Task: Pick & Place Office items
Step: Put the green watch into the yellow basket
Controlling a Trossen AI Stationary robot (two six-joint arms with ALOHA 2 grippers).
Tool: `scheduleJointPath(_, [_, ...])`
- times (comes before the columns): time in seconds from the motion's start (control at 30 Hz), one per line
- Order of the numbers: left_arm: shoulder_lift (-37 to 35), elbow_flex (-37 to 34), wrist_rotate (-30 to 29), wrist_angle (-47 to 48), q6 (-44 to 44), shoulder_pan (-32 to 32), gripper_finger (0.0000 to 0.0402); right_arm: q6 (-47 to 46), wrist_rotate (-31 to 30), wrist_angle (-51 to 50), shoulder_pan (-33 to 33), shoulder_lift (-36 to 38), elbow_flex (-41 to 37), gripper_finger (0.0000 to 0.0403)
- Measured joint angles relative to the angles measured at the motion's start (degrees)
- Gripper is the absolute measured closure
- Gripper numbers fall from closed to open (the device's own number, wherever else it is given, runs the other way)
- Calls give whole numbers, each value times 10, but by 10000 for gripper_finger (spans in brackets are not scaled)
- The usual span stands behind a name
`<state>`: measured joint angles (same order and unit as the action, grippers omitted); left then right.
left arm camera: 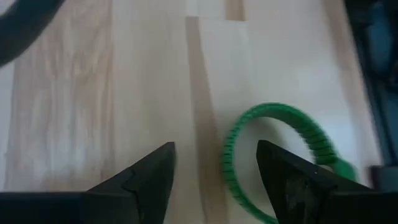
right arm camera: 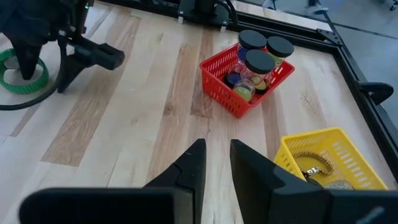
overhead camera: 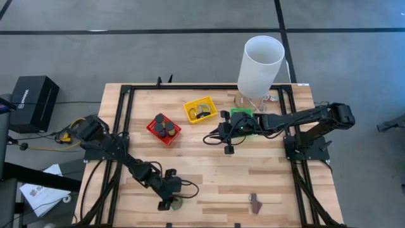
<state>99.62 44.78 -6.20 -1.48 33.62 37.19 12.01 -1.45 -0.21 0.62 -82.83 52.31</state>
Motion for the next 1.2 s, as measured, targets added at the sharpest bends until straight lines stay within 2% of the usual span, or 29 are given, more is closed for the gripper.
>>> scheduleJointPath(0.2, [11, 2, -15, 1, -2, 18, 210, 0, 0, -2, 0, 0, 0, 338])
scheduleJointPath(0.37, [12, 1, -55, 3, -1, 40, 253, 0, 0, -2, 0, 0, 0, 338])
scheduleJointPath(0.73, [12, 0, -66, 7, 1, 39, 385, 0, 0, -2, 0, 0, 0, 338])
scheduleJointPath(0.97, [-18, -1, -117, 13, -5, 36, 393, 0, 0, 5, -2, 0, 0, 338])
scheduleJointPath(1.03, [-35, -1, -146, 18, -6, 33, 396, 0, 0, 13, -2, 0, 0, 338])
scheduleJointPath(1.2, [-89, 0, -283, 28, -51, 30, 395, 13, 0, 21, -2, 0, 0, 336])
